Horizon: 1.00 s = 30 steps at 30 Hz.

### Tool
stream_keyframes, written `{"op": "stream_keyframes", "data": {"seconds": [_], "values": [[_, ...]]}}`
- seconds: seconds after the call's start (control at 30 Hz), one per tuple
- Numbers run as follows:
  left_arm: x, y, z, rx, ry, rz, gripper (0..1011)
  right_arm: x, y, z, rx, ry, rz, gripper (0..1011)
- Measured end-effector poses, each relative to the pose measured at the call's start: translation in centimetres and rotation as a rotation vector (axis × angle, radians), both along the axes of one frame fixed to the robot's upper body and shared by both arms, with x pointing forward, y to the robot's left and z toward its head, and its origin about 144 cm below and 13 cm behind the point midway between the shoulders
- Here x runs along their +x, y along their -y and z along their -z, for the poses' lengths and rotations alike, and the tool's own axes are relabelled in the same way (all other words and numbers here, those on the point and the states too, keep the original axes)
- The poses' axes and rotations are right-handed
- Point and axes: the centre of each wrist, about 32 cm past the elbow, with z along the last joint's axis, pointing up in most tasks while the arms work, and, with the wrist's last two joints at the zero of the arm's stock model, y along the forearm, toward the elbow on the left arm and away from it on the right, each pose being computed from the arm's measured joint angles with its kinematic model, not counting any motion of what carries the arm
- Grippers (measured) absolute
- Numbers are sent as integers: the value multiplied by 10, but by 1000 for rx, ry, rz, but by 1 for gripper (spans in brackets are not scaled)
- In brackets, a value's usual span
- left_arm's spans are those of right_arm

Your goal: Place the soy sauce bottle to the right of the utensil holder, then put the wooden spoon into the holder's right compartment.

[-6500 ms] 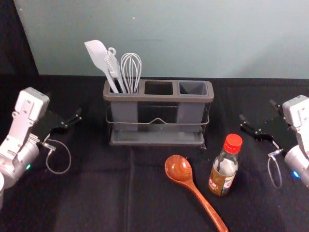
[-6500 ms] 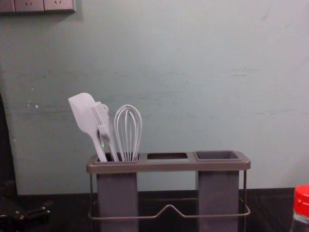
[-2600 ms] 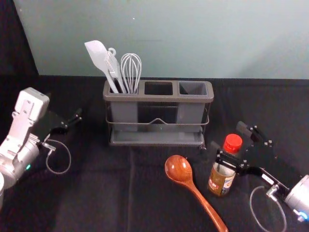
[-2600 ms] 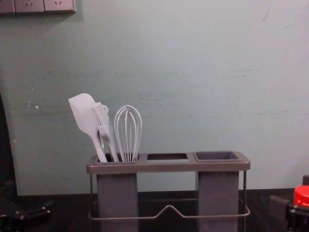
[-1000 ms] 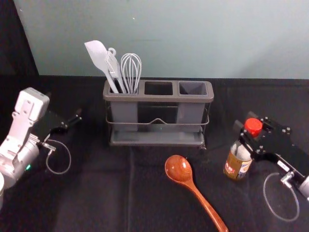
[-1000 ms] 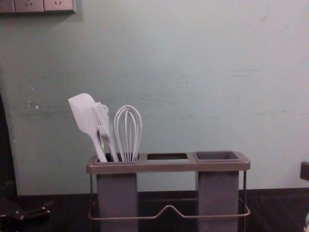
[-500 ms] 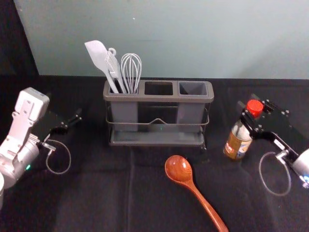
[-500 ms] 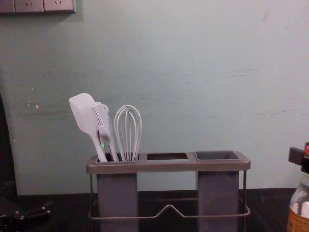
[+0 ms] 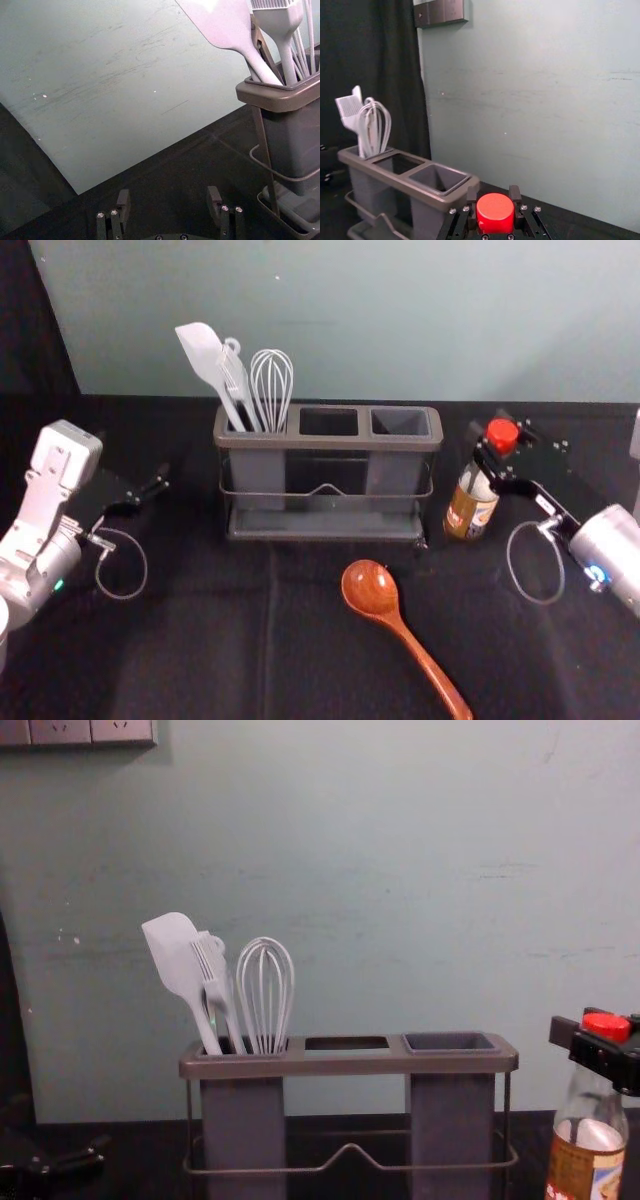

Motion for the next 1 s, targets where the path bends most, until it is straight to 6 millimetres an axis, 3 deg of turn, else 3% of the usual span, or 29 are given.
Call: {"op": "stream_keyframes", "data": {"seconds": [0.4,1.0], "values": [[0,0,0,0,0,0,1005,18,-9,7,38,-3,28,390],[0,0,0,0,0,0,1005,23,-15,15,65,-24,33,399]]}}
